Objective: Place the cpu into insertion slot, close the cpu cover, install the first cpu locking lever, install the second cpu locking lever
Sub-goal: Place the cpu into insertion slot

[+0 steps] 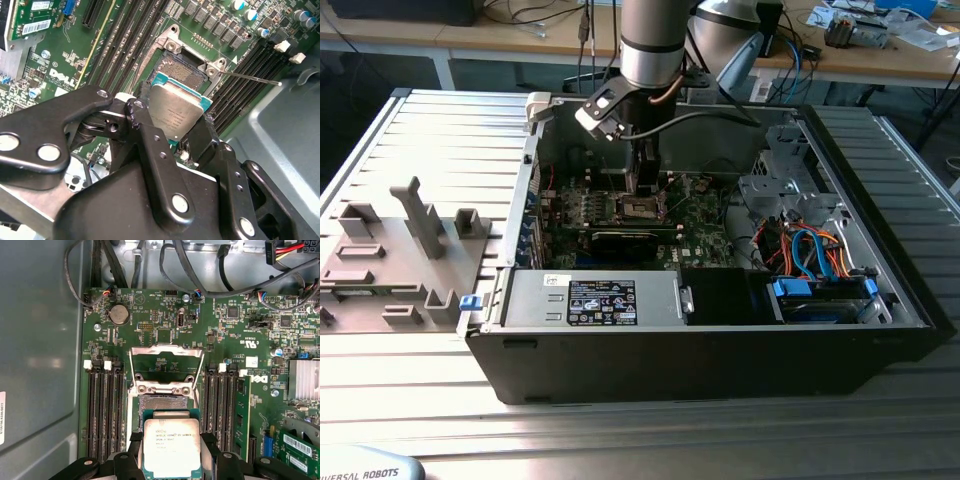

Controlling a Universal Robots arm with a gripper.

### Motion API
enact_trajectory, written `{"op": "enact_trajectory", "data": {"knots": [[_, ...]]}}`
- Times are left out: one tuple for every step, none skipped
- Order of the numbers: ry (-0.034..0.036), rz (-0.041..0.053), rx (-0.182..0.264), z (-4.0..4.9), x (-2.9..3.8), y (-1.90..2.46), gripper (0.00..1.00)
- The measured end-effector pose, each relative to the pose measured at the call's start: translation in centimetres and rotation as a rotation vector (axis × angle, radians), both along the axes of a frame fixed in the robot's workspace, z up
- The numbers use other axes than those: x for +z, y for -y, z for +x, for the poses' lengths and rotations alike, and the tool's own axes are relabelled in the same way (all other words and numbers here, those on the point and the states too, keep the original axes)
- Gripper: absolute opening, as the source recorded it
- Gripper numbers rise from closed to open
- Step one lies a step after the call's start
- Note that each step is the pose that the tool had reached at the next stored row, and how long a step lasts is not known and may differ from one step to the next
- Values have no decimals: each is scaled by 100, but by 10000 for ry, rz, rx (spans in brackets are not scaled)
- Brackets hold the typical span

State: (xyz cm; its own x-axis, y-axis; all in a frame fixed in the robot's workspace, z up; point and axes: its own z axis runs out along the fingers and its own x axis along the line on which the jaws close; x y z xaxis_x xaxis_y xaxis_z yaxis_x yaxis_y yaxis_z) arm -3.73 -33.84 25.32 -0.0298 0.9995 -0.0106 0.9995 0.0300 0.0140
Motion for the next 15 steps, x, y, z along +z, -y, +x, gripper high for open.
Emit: {"op": "enact_trajectory", "data": {"knots": [[0,0,0,0,-2,0,54],[0,1,0,0,-4,0,54],[0,0,0,0,-6,0,54],[0,0,0,0,-8,0,54],[0,0,0,0,-9,0,54],[0,0,0,0,-12,0,54],[0,0,1,0,-14,0,54],[0,0,0,0,-18,0,54],[0,0,0,0,-20,0,54],[0,0,0,0,-21,0,54],[0,0,0,0,-22,0,54],[0,0,0,0,-24,0,54],[0,0,0,0,-26,0,54],[0,0,0,0,-46,0,54],[0,0,0,0,-69,0,54]]}}
